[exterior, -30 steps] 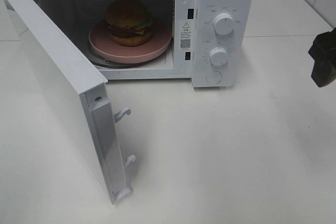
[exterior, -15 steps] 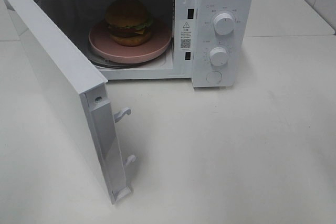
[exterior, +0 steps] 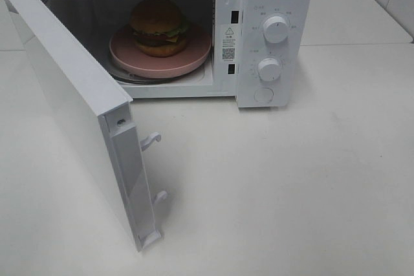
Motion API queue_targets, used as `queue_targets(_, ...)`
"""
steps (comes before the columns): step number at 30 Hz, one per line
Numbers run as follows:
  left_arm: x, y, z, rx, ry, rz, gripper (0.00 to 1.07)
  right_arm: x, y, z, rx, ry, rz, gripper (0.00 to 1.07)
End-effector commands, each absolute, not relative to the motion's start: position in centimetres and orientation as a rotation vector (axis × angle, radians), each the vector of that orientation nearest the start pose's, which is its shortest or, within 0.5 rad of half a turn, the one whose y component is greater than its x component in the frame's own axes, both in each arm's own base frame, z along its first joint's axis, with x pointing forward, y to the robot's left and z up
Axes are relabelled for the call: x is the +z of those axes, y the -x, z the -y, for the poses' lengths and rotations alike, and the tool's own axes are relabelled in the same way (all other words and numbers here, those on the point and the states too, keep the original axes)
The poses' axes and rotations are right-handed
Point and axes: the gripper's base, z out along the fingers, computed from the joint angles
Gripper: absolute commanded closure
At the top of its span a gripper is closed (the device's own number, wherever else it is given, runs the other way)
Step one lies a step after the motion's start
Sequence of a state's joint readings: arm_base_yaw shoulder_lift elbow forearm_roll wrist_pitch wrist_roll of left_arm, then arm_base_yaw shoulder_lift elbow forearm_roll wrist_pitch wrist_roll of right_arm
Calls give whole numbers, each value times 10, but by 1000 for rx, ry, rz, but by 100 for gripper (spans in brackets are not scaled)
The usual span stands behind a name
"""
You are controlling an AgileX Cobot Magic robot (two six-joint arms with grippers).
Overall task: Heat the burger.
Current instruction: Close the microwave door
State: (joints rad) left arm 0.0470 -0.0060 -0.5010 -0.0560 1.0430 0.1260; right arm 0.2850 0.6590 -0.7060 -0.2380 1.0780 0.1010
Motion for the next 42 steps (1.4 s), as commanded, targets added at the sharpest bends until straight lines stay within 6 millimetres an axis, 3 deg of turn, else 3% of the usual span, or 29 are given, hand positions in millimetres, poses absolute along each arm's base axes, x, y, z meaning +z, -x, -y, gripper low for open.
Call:
queue_targets(1, 278, 8, 5, 37, -86, -1996, 10, 307, -87, -4, -133, 219, -2444, 31)
queue_targets(6, 278, 8, 5, 37, -86, -1996, 10, 304, -60, 5, -96, 87, -2359, 31)
queue_targets(14, 278, 8, 5, 37, -86, -1996, 10, 288, -34, 8, -69, -8, -2241, 31)
queue_targets(23, 278, 8, 5, 37, -86, -1996, 10, 283, -21, 9, -65, -22, -2131, 31)
queue_targets(34, 278, 8, 5, 37, -86, -1996, 10, 284, 8, 10, -61, -47, -1948, 31)
queue_targets(42, 278, 7, 5, 36, -86, -1999, 10, 284, 8, 10, -61, -47, -1949, 31)
